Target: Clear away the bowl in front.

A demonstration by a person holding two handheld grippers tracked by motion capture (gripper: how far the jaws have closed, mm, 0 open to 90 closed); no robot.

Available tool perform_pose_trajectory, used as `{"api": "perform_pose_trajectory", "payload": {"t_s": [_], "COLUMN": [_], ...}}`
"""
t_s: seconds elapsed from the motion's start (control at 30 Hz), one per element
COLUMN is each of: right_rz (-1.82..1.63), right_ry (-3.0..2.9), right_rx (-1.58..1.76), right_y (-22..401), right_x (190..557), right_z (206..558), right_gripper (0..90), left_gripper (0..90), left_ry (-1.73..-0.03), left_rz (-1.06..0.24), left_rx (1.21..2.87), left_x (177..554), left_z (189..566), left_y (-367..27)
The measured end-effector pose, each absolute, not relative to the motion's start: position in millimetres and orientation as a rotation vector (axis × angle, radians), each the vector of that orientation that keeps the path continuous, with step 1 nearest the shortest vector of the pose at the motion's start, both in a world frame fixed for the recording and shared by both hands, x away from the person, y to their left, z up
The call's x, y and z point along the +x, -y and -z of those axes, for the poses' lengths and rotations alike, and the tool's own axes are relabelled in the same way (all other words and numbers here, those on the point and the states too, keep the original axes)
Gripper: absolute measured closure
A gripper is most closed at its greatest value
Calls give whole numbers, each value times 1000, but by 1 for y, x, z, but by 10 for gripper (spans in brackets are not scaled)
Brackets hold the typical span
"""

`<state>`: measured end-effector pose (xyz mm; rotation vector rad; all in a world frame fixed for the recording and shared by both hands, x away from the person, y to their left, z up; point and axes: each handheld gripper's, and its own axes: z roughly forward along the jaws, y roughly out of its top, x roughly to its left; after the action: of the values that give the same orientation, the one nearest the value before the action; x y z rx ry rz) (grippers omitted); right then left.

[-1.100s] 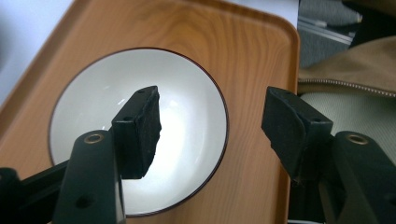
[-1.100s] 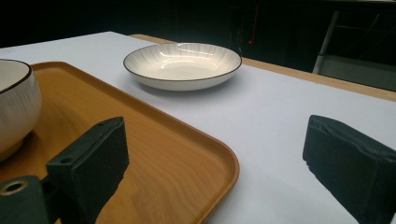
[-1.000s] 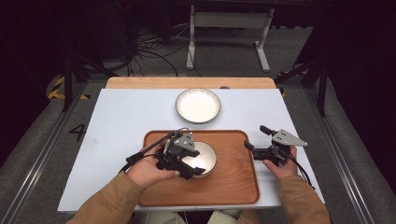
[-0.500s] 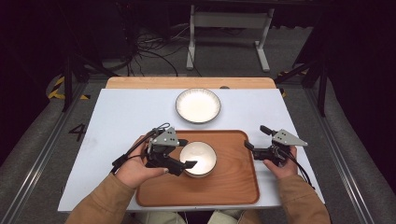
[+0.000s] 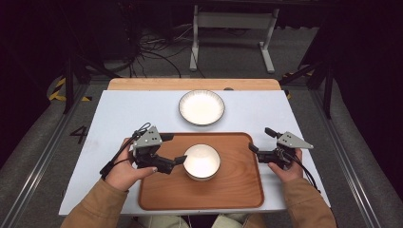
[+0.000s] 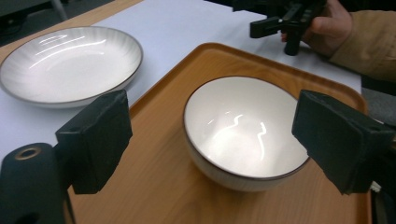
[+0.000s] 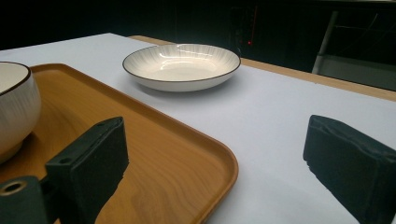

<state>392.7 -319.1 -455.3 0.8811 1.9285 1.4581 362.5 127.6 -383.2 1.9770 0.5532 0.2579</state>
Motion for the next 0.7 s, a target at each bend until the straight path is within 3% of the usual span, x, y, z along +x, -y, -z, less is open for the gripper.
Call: {"api": "perform_pose_trajectory", "payload": {"t_s": [0.7], "right_rz": [-1461], "right_ry": [-1926], "right_rx": [888], "right_y": [320], "right_x": [393], "right_z": [455], "right_gripper": [62], "left_gripper": [113], "left_ry": [-804], "left_rz": [-372], "left_rx": [1871], "left_x": [375], "left_z": [428], "left_y": [-200]}}
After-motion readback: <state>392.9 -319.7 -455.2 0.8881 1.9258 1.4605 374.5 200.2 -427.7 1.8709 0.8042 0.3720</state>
